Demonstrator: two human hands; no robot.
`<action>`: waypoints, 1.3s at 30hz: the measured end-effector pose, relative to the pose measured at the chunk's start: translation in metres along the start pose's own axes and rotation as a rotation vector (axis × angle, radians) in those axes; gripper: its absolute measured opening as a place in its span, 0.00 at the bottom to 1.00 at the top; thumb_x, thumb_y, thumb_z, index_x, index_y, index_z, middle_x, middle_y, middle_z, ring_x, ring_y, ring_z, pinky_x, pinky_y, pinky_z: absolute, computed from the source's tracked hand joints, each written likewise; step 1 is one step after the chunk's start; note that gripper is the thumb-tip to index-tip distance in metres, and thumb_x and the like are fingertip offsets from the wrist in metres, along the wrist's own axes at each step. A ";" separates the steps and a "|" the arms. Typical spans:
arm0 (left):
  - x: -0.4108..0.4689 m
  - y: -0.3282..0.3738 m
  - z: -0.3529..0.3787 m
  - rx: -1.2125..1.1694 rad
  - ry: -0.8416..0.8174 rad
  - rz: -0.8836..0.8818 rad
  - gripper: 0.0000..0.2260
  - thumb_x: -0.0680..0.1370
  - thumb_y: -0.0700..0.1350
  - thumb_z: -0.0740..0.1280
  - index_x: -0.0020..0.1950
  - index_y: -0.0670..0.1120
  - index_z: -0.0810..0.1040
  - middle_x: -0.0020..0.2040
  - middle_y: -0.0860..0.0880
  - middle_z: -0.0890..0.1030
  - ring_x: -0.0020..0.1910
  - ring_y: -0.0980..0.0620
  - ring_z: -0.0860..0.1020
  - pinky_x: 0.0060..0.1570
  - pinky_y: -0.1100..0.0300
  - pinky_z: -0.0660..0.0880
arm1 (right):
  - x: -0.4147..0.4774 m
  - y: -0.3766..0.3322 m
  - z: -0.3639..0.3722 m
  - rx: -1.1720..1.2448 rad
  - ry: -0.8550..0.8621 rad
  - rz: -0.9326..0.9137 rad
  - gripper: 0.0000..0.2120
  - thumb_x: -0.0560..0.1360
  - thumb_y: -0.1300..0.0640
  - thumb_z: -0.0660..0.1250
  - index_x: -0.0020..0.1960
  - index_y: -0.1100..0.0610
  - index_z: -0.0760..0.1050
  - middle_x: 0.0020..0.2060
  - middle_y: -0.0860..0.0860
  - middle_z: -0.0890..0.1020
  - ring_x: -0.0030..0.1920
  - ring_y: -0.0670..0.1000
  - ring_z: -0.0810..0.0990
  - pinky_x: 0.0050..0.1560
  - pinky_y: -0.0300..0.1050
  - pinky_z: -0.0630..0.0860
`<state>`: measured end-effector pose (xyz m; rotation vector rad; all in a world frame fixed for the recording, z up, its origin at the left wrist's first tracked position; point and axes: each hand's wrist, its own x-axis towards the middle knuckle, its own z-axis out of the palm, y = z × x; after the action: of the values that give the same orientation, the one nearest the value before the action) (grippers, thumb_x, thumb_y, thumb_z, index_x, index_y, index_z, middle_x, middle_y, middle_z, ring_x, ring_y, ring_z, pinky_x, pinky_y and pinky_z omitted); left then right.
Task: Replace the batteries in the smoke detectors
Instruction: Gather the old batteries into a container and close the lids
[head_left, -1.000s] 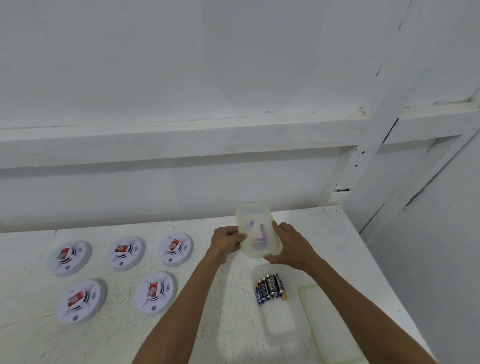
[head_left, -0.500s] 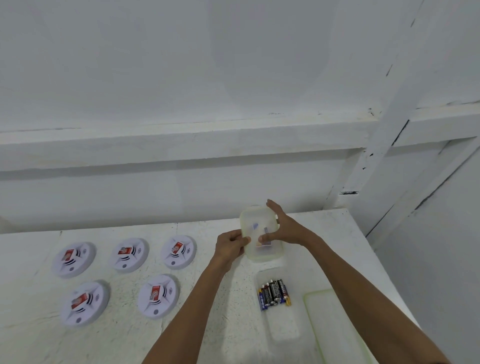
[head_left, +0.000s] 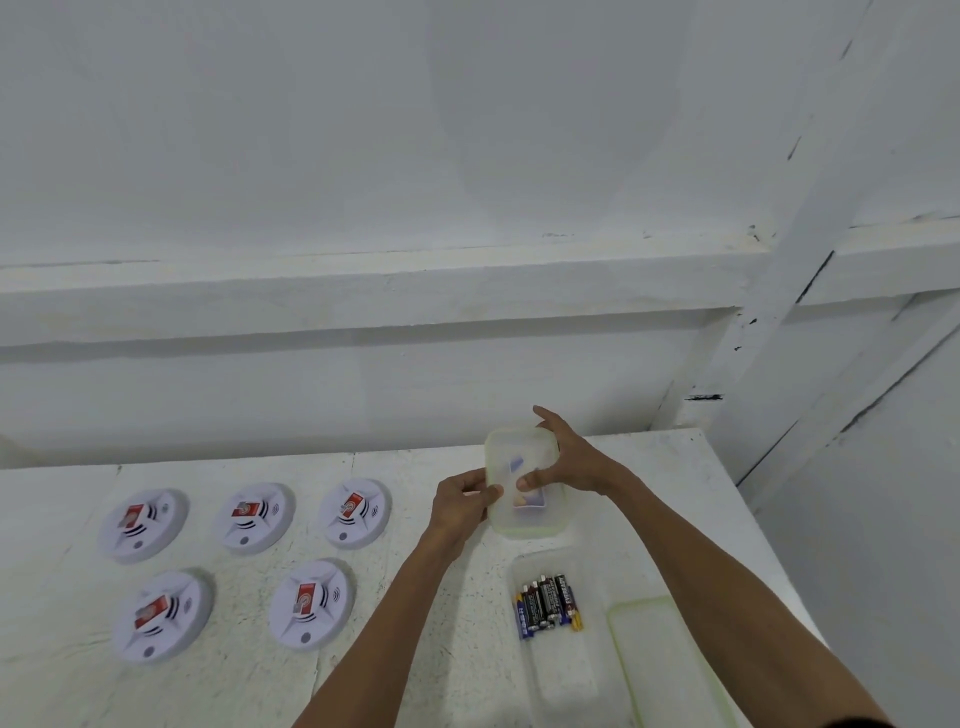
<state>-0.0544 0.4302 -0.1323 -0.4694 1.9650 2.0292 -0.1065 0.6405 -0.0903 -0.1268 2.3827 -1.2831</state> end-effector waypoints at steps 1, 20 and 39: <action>0.002 -0.003 0.000 0.018 0.006 0.004 0.15 0.77 0.37 0.73 0.64 0.41 0.81 0.56 0.44 0.85 0.54 0.44 0.84 0.52 0.53 0.83 | 0.000 0.002 0.001 0.009 0.007 -0.001 0.60 0.57 0.47 0.85 0.78 0.43 0.51 0.65 0.48 0.68 0.65 0.54 0.72 0.66 0.54 0.74; 0.004 -0.008 0.005 0.051 0.074 -0.029 0.15 0.76 0.42 0.75 0.63 0.45 0.83 0.51 0.47 0.87 0.52 0.45 0.85 0.57 0.44 0.81 | -0.033 -0.002 0.040 0.111 0.401 0.119 0.46 0.64 0.35 0.76 0.73 0.56 0.65 0.64 0.52 0.76 0.60 0.52 0.76 0.56 0.45 0.73; -0.147 -0.069 0.020 0.164 -0.003 -0.058 0.13 0.76 0.49 0.74 0.59 0.49 0.80 0.53 0.48 0.84 0.52 0.47 0.83 0.55 0.43 0.82 | -0.221 0.087 0.006 -0.523 0.257 0.715 0.54 0.62 0.28 0.73 0.74 0.59 0.57 0.70 0.61 0.63 0.71 0.63 0.63 0.64 0.60 0.69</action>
<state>0.1070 0.4571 -0.1338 -0.4791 2.0702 1.8148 0.1061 0.7470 -0.0922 0.7097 2.5495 -0.3542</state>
